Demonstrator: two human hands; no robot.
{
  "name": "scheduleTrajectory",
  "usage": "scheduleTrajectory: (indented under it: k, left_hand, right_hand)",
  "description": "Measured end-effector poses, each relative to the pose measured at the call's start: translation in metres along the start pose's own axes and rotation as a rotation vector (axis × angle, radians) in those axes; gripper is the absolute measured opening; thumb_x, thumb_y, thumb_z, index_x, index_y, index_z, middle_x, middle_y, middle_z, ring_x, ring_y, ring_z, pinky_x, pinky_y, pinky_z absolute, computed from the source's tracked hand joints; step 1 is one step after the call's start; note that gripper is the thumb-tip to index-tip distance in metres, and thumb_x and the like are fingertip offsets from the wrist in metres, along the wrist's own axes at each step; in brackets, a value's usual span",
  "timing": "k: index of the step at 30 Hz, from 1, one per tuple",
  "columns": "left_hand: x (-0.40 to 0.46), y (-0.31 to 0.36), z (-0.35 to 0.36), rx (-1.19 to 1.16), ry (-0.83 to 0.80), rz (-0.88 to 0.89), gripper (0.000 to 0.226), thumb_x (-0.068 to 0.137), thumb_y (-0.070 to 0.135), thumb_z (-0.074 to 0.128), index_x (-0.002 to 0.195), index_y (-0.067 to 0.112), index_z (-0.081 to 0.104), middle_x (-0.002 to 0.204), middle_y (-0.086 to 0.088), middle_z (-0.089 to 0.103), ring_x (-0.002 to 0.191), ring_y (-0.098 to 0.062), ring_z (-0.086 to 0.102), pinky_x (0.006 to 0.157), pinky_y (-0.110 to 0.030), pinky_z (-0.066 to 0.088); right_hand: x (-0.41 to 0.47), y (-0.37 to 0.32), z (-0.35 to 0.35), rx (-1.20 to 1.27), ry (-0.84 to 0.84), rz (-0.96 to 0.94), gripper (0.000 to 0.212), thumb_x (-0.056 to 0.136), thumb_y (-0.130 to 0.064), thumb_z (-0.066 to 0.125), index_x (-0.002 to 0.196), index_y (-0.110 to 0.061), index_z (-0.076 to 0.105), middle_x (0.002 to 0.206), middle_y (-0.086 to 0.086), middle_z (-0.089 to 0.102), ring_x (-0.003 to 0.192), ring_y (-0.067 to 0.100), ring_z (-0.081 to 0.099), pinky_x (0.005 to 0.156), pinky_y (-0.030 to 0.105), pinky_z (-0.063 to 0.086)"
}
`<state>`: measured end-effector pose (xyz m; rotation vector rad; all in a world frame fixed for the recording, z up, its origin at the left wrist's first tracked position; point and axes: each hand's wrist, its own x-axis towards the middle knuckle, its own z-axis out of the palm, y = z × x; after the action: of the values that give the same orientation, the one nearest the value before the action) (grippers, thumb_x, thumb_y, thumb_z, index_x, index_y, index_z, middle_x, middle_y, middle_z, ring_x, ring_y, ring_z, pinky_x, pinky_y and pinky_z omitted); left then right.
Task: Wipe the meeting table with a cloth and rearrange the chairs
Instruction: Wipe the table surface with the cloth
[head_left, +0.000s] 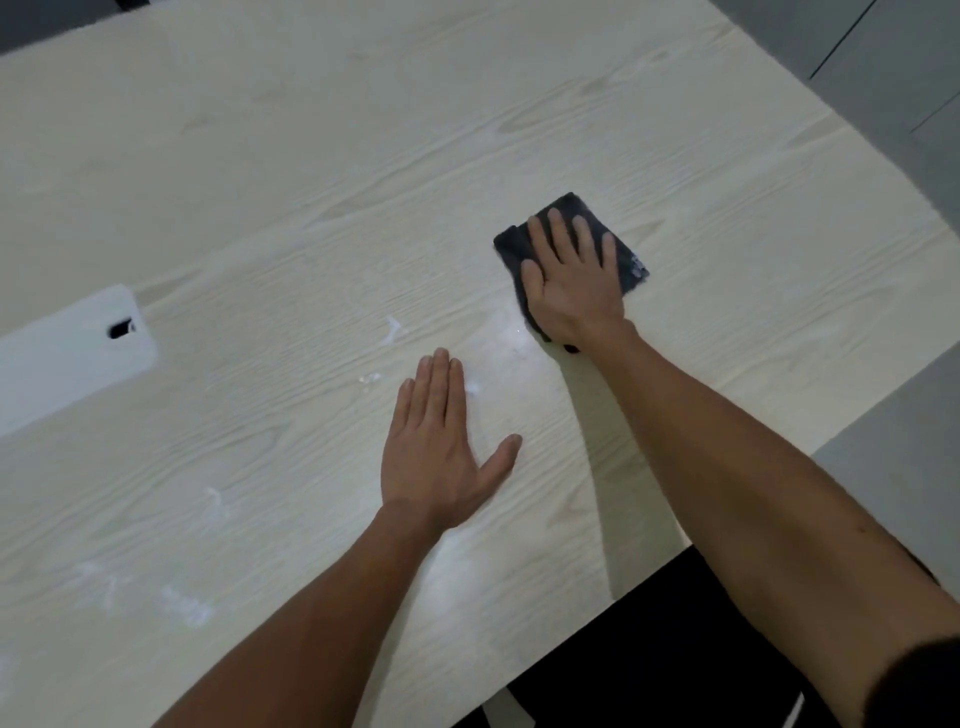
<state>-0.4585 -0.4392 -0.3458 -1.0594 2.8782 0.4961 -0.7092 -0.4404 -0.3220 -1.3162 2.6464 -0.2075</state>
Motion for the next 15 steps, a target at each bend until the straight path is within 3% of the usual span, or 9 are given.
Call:
scheduleTrajectory:
  k: [2, 5, 8, 11, 15]
  left_hand:
    - [0.0, 0.0, 0.0, 0.027, 0.0, -0.003, 0.106, 0.096, 0.081, 0.024, 0.166, 0.007, -0.005, 0.175, -0.009, -0.012, 0.161, -0.02, -0.018, 0.132, -0.041, -0.005]
    - [-0.001, 0.0, -0.001, 0.031, -0.008, -0.004, 0.107, 0.096, 0.082, 0.022, 0.166, 0.006, -0.005, 0.175, -0.01, -0.012, 0.162, -0.022, -0.016, 0.132, -0.043, -0.003]
    - [-0.001, 0.002, -0.004, 0.021, -0.028, 0.006, 0.106, 0.096, 0.082, 0.02, 0.165, 0.007, -0.01, 0.174, -0.009, -0.018, 0.16, -0.02, -0.022, 0.132, -0.042, -0.005]
    - [-0.001, 0.0, -0.004, 0.039, -0.021, 0.003, 0.105, 0.097, 0.081, 0.02, 0.165, 0.006, -0.009, 0.174, -0.009, -0.017, 0.16, -0.021, -0.022, 0.132, -0.042, -0.006]
    - [-0.003, -0.001, -0.002, 0.061, -0.001, 0.0, 0.106, 0.096, 0.081, 0.021, 0.166, 0.005, -0.004, 0.175, -0.012, -0.01, 0.162, -0.023, -0.014, 0.132, -0.043, -0.002]
  right_hand:
    - [-0.018, -0.026, 0.013, -0.029, -0.01, -0.166, 0.063, 0.108, -0.048, 0.018, 0.168, -0.028, 0.02, 0.176, -0.001, 0.015, 0.162, 0.026, 0.011, 0.13, 0.05, 0.0]
    - [-0.074, 0.004, 0.019, -0.062, -0.013, -0.33, 0.06, 0.108, -0.049, 0.023, 0.166, -0.031, 0.026, 0.174, -0.004, 0.02, 0.162, 0.021, 0.015, 0.131, 0.048, 0.006]
    - [-0.055, 0.039, 0.0, -0.061, -0.026, -0.135, 0.062, 0.108, -0.051, 0.019, 0.168, -0.033, 0.017, 0.176, -0.005, 0.012, 0.163, 0.02, 0.007, 0.13, 0.046, -0.002]
    - [-0.01, 0.005, 0.0, 0.006, 0.001, 0.069, 0.064, 0.109, -0.049, 0.016, 0.169, -0.027, 0.012, 0.177, -0.001, 0.006, 0.163, 0.025, 0.003, 0.13, 0.05, -0.005]
    - [-0.075, -0.014, 0.02, -0.053, -0.016, -0.264, 0.062, 0.109, -0.05, 0.022, 0.167, -0.03, 0.023, 0.175, -0.001, 0.018, 0.162, 0.024, 0.013, 0.131, 0.05, 0.004]
